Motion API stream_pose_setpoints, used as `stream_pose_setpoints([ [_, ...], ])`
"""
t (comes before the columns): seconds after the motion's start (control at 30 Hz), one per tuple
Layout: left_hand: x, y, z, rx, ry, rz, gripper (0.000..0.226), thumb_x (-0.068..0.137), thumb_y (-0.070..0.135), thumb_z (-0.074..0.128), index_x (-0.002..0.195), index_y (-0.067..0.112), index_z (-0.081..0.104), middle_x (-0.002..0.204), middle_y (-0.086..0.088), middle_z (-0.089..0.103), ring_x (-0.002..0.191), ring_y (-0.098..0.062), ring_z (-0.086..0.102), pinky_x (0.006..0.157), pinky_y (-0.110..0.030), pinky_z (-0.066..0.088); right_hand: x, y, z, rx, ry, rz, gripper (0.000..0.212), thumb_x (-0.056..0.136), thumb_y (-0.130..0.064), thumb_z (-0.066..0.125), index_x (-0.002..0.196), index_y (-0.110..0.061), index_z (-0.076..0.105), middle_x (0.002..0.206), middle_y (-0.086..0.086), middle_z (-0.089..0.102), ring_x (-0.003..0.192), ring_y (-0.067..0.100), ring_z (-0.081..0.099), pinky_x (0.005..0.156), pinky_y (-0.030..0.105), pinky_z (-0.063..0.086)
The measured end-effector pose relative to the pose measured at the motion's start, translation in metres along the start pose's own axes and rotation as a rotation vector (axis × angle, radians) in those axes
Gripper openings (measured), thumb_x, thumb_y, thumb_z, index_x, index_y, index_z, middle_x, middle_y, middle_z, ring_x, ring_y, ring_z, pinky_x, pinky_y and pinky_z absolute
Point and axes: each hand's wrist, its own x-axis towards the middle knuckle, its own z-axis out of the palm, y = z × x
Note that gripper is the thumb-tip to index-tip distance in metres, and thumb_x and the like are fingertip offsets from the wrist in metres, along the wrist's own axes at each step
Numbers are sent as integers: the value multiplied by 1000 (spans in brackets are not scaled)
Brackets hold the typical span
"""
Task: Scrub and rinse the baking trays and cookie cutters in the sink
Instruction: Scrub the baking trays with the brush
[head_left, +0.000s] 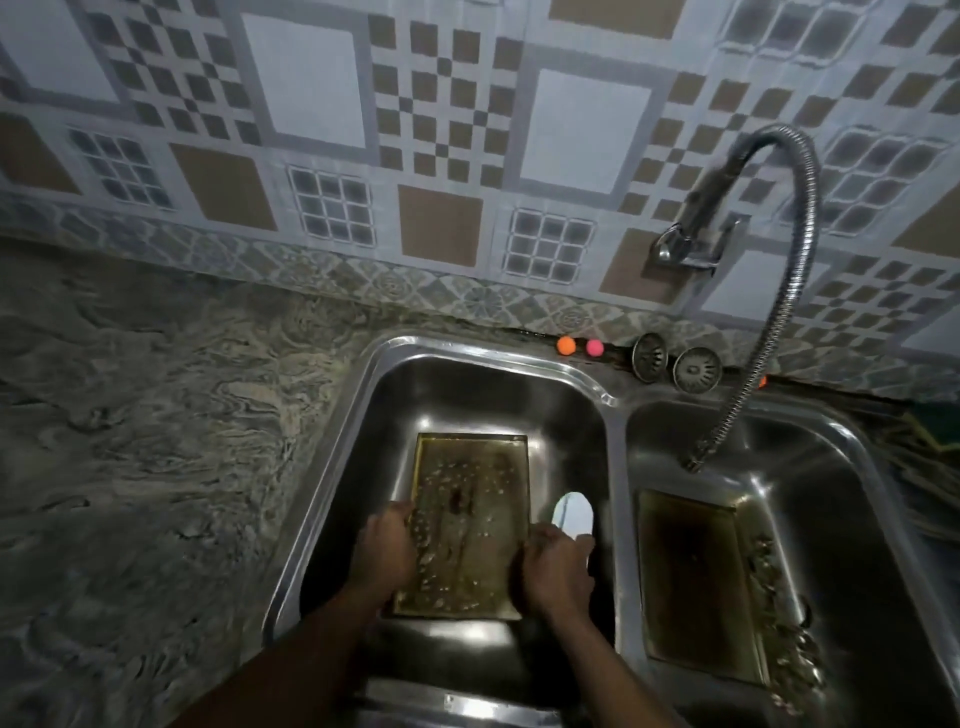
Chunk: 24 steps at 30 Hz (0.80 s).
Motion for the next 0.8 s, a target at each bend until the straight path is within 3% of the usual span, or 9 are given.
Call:
stream_pose_setpoints([
  [0.17, 20, -23, 20, -72, -54, -31, 14, 91, 27, 56, 83, 24, 67, 82, 8, 68, 78, -9, 68, 68, -27, 57, 10, 11, 19, -81, -93, 65, 27, 95, -32, 48, 118, -31, 64, 125, 9, 32, 95, 27, 45, 102, 47, 33],
  [0.3, 27, -32, 27, -81, -100, 1, 15, 95, 29, 54, 90, 26, 68, 87, 12, 67, 80, -2, 66, 72, -24, 56, 14, 15, 25, -102, -174, 38, 35, 94, -30, 51, 127, -38, 58, 130, 8, 31, 112, 29, 47, 105, 46, 30],
  [0.43, 23, -23, 22, -137, -100, 37, 9, 91, 20, 60, 93, 25, 68, 89, 11, 68, 83, -4, 65, 74, -26, 57, 16, 20, 28, -138, -216, -22, 44, 93, -31, 51, 135, -41, 49, 127, 3, 30, 114, 29, 47, 105, 44, 30],
  [0.57, 15, -10, 17, -70, -26, 72, 11, 88, 18, 61, 97, 14, 66, 101, 1, 60, 90, -16, 62, 76, -29, 53, 7, 18, 16, 6, -110, -133, 39, 97, -24, 45, 133, -36, 52, 120, 4, 34, 103, 32, 54, 104, 44, 42],
  [0.7, 2, 30, 14, -27, 76, 142, 35, 83, 22, 67, 118, 18, 66, 118, -3, 59, 104, -22, 61, 88, -32, 51, -7, 12, -18, 256, 75, -357, 34, 98, -19, 47, 129, -32, 52, 119, 2, 41, 104, 15, 56, 95, 24, 47],
  [0.8, -16, 79, 20, -99, 111, 274, 33, 83, 19, 68, 115, 21, 68, 117, -2, 64, 107, -22, 60, 91, -32, 49, -10, 13, -51, 393, 253, -404, 28, 98, -20, 48, 123, -30, 52, 120, -1, 46, 107, 11, 53, 92, 28, 49],
])
